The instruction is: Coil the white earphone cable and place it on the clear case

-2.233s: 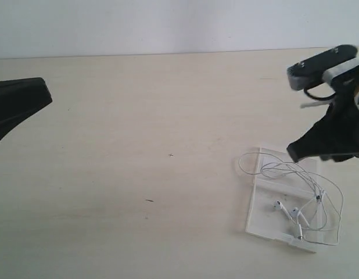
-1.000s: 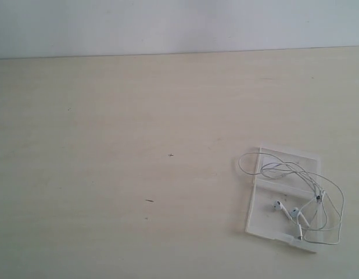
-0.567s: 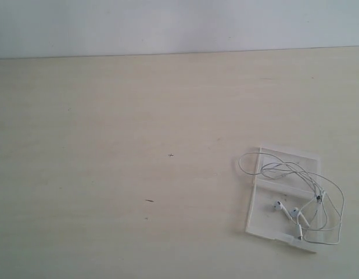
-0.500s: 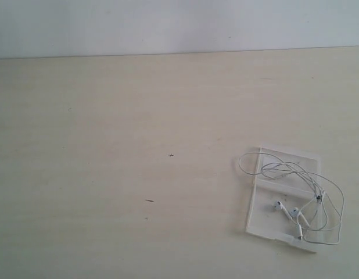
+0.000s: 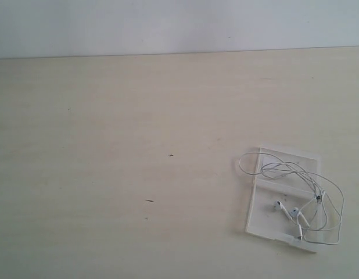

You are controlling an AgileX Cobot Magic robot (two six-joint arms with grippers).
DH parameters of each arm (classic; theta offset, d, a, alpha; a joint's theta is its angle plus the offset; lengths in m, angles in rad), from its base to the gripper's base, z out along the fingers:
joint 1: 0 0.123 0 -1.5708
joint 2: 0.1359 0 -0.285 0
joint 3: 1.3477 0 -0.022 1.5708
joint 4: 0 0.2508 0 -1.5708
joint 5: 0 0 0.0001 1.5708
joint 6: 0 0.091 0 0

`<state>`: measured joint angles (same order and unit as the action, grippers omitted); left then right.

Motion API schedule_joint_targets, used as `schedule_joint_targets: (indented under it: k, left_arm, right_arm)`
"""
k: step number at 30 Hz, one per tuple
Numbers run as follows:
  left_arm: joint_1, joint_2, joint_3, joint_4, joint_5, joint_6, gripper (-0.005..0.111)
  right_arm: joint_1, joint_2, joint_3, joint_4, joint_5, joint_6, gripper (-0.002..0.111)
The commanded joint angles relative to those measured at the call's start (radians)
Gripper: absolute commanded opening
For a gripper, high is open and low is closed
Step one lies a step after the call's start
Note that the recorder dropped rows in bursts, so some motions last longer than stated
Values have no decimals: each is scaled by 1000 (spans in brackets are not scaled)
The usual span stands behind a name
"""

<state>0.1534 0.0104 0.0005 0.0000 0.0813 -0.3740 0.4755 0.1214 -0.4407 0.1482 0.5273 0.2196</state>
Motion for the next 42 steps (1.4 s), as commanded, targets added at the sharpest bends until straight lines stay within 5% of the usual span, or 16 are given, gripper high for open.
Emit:
schedule_joint_targets:
  k: [1, 12, 20, 26, 42]
  left_arm:
    - [1, -5, -1, -9, 7, 4, 0]
    - [1, -5, -1, -9, 7, 4, 0]
    - [1, -5, -1, -9, 7, 4, 0]
    - [1, -5, -1, -9, 7, 4, 0]
    - [1, -5, -1, -9, 7, 4, 0]
  right_arm:
    - [2, -3, 4, 4, -2, -9, 0]
    - [-2, -26, 21, -113, -10, -71, 0]
    - [-259, -121, 262, -234, -339, -94, 0]
    - [-362, -121, 435, -231, -428, -86, 0]
    - [-394, -121, 441, -226, -425, -113, 0]
